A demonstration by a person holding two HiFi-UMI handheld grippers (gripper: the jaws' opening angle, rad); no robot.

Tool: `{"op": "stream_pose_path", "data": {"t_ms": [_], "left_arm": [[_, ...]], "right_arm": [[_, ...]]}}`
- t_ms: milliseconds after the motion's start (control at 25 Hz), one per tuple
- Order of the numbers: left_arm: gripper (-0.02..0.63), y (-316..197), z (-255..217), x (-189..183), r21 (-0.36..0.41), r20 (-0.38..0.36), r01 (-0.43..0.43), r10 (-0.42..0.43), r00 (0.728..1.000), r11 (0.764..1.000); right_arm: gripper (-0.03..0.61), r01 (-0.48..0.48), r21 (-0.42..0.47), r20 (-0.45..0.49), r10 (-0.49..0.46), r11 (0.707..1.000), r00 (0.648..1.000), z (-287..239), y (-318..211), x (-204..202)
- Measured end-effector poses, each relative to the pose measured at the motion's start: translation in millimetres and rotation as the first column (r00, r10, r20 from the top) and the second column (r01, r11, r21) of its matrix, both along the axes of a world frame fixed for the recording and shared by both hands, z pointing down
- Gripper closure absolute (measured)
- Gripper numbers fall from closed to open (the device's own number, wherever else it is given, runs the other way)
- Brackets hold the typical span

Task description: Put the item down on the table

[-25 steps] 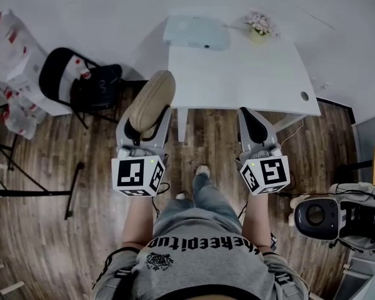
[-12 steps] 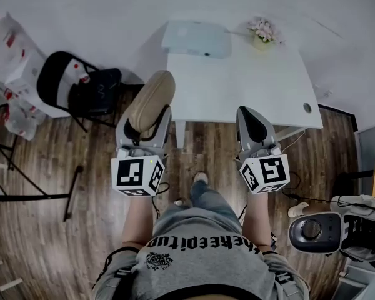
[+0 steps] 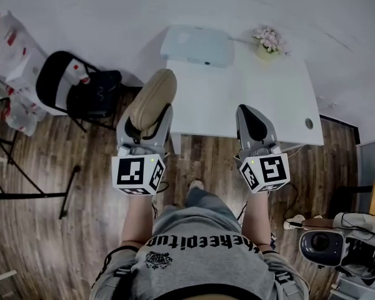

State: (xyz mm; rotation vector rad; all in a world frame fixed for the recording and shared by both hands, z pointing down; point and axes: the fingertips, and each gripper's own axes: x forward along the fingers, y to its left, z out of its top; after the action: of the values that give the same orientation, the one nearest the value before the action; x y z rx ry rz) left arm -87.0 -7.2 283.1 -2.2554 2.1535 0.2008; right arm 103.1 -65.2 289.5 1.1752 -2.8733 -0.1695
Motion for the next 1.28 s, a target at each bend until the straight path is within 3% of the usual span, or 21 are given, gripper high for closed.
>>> {"op": "stream_pose_path", "data": {"t_ms": [720,1280], "left_arm": [[0.304,-58.8,8.2,27.0,-0.02,0.019,0.083,-0.082,0.996,0.996],[0.304,-104.4,13.9,6.4,-0.042,0.009,0.055,-0.055,0.998,0.998]], "right_arm": [[0.578,0.095,-0.03,0.027,-0.094,0.995,0.995,13.6,-77.2,16.0],[0.578,0.091,-0.045,0.035,-0.089,0.995,0.995,15.7,-120.4,-9.7]]}}
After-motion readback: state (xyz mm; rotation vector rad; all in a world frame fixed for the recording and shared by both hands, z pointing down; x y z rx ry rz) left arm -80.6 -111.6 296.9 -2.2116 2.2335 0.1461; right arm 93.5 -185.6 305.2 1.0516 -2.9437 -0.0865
